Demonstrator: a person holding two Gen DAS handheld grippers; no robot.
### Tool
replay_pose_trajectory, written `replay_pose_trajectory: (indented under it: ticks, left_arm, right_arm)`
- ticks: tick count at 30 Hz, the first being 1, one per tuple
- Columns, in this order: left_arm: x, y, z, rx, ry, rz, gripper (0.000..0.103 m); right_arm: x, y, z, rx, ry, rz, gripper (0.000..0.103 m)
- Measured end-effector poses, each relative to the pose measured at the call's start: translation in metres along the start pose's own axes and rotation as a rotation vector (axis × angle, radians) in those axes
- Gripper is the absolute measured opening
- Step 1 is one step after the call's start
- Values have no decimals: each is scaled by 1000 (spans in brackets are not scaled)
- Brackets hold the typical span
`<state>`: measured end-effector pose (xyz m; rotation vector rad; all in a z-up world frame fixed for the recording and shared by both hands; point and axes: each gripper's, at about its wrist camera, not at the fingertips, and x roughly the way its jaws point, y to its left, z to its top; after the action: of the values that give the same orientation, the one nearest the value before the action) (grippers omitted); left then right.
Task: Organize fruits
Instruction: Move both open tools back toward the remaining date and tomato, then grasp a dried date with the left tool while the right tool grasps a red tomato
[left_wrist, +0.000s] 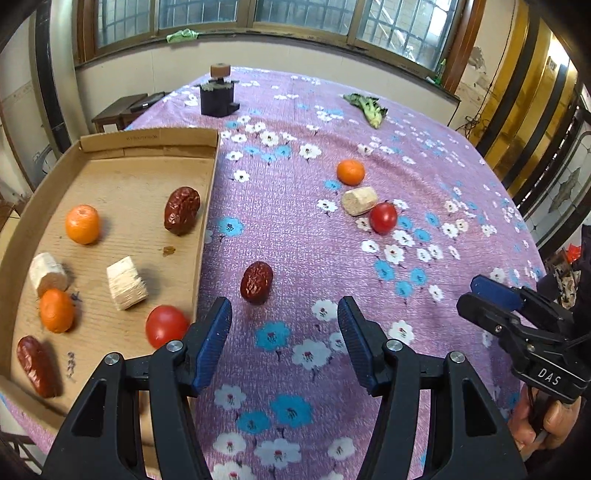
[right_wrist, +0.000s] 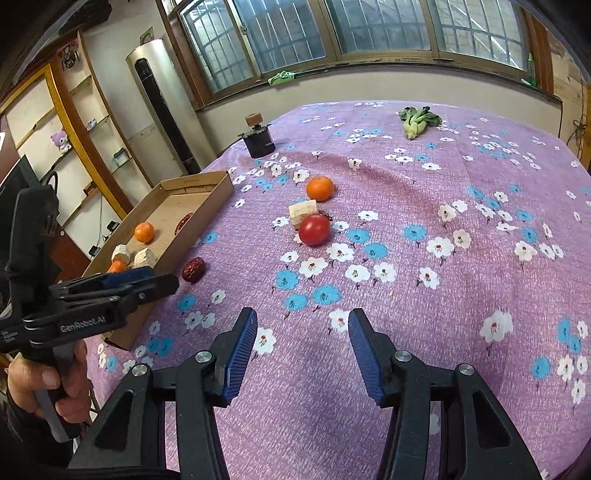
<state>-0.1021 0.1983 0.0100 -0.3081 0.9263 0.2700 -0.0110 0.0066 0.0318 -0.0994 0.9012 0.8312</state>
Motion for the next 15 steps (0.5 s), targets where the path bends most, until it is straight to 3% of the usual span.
replay_pose_trajectory:
  ticks: [8,14,15]
  left_arm:
    - [33,-6,13,87,44,58,58]
    - [49,-14,15,165,55,99,44]
    - [50,-14,15,172,53,93,37]
  right_arm:
    - [45,-3,31,-23,33,-33,49]
    - [84,-1,53,-59,62,-76,47]
    - [89,-1,56,-64,65,-84,45]
